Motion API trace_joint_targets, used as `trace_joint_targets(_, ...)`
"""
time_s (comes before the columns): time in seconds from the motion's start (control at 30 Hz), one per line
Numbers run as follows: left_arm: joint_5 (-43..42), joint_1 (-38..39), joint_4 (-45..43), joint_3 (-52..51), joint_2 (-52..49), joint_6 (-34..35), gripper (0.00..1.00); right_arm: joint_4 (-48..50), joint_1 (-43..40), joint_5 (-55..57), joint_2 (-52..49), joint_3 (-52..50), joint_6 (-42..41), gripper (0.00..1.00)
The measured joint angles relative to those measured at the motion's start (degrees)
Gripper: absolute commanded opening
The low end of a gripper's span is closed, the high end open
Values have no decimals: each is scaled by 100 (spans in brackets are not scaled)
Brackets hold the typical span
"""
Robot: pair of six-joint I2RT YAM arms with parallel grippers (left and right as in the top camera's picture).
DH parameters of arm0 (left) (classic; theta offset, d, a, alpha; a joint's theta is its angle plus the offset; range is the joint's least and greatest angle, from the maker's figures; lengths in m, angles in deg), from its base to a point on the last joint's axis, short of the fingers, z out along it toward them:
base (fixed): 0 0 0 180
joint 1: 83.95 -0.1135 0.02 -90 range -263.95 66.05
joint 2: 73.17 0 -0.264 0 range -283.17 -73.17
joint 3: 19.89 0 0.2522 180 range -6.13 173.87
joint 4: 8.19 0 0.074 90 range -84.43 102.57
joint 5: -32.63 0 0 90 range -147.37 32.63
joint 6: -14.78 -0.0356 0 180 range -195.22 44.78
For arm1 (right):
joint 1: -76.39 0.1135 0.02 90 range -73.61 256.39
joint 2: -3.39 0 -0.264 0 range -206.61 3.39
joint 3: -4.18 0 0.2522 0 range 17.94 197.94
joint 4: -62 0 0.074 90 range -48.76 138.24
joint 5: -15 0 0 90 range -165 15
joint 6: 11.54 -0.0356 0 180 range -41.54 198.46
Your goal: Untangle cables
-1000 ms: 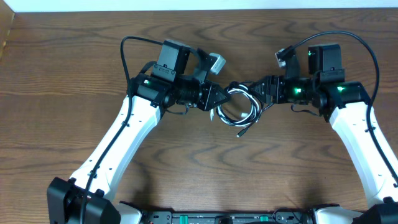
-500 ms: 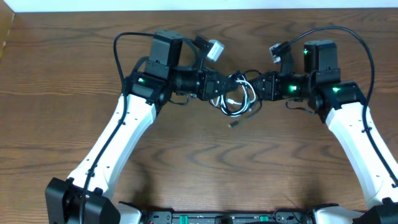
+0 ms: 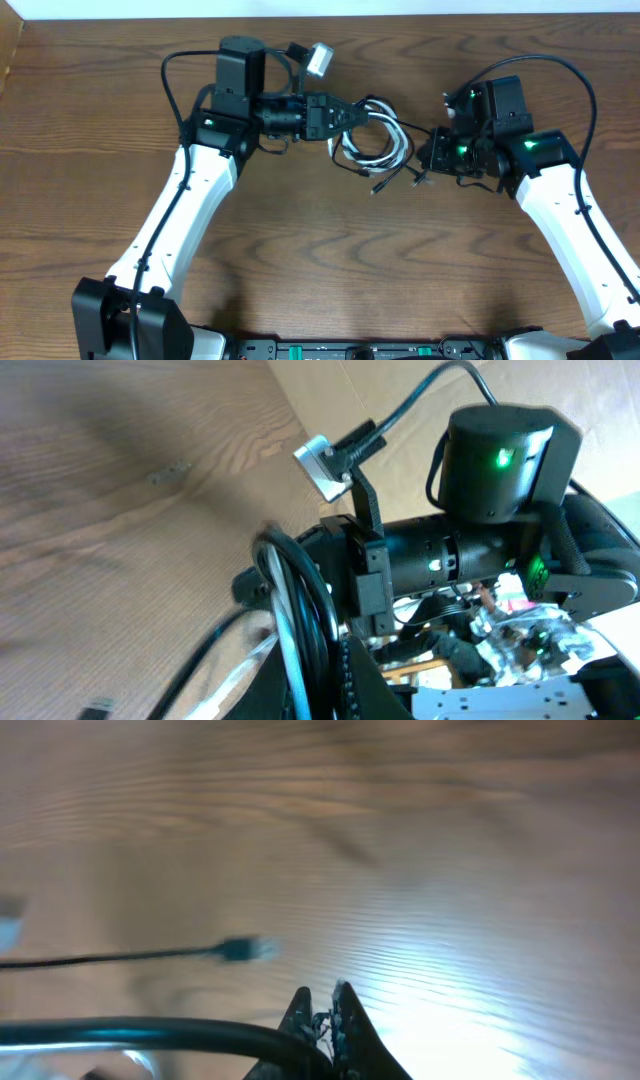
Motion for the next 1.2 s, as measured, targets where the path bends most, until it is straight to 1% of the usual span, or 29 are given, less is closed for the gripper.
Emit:
trace_joint_targets(0.13, -87, -260, -24, 0, -2, 87, 8, -437, -168, 903, -33, -7, -48, 1)
trace_joint_targets(0.23, -227, -470, -28, 0, 4, 175, 8, -481, -542, 1502, -92, -76, -11, 2)
trace_joint_targets(0.3, -402, -496, -26, 0, 4, 175, 8, -254, -730, 1458, -122, -90, 262, 15)
trace_joint_targets(0.33, -516, -483, -37, 0, 4, 170, 8, -136, -787, 1311, -122, -92, 452, 24)
trace_joint_targets(0.43, -855, -450, -44, 2, 4, 144, 8, 63, -863, 734, -122, -90, 1019, 42)
trace_joint_targets(0.53, -1058, -452, -26, 2, 4, 142, 8, 48, -879, 251, -122, -90, 1349, 51)
trace_joint_targets(0.67, -1161, -407, -4, 0, -2, 127, 8, 37, -881, -275, -122, -85, 1537, 52)
trace_joint_targets(0.8, -1178, -195, -4, -85, -15, 68, 8, 76, -881, -774, -122, -81, 1609, 53)
trace_joint_targets(0.97, -802, 173, -26, -151, -125, 90, 8, 522, -824, -1722, -122, -76, 1641, 55)
trace_joint_targets(1.07, -570, 229, -177, -184, -146, 348, 7, 846, -695, -2247, -122, -72, 1655, 58)
trace_joint_targets(1.2, -358, 219, -691, -195, -153, 1137, 7, 1257, -452, -2614, -122, -66, 1615, 61)
